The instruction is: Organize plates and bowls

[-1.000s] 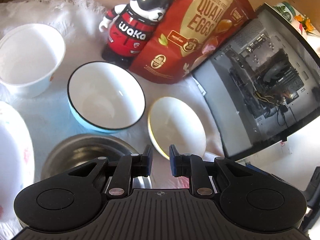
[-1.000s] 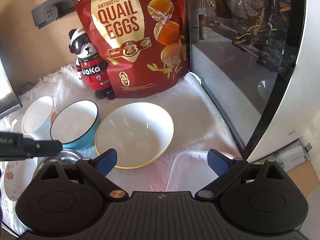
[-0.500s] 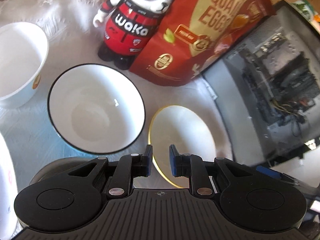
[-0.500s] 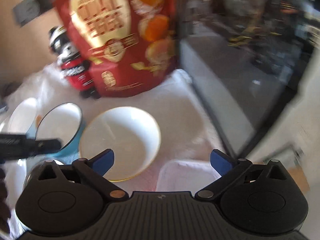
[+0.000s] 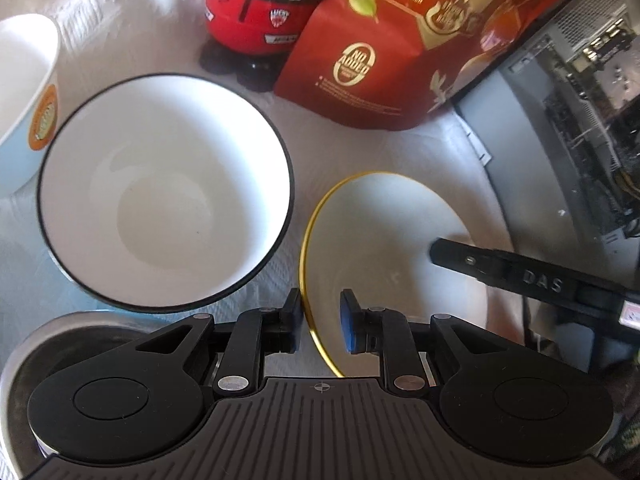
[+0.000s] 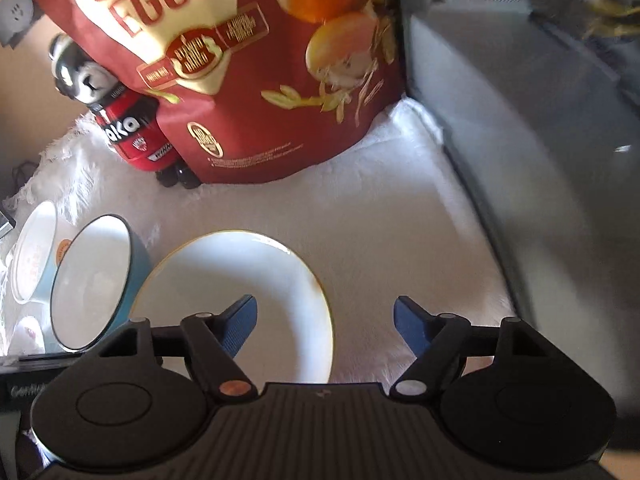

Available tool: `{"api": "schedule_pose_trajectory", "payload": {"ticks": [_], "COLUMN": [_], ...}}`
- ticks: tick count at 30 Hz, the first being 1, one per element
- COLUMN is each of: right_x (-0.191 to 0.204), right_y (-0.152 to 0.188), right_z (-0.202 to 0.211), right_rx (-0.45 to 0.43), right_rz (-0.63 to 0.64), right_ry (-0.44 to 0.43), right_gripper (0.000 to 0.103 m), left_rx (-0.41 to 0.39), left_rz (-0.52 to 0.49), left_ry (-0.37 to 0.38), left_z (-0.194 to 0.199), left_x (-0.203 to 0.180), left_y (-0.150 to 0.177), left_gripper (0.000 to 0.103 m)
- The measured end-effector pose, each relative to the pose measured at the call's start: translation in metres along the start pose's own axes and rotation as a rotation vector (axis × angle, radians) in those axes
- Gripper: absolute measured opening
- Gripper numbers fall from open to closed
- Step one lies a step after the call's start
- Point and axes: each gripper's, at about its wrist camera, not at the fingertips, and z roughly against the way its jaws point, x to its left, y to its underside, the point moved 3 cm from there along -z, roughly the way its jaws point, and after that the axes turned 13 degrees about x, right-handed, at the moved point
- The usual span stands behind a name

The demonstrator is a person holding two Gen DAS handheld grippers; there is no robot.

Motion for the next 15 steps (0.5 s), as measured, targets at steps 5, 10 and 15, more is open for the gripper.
{"api": "schedule_pose_trajectory", "payload": {"ticks": [5,10,15], "right_x": [0.001,0.013,-0.008], "right_y": [-0.011,-0.021,-0.039], "right_z": [-0.02,-0.012,-0.012], "right_rx": [0.062,-0.013,-0.033], "right_rz": [0.05,0.096,0.02], "right_ry": [-0.159,-0.126,-0.16], "right_gripper": [0.076,0.082,0.082], "left_rx": [-0.011,-0.037,-0.064], "left_rz": [0.039,0.024,-0.004], "left_ry": [-0.02,-0.049,-0.003], "left_z": [-0.005,-0.01,-0.018], "left_x": [-0.006,-0.017,-0.027], "left_y": [-0.007,-0.021,-0.038], "left_gripper": [0.021,0.021,0.021]}}
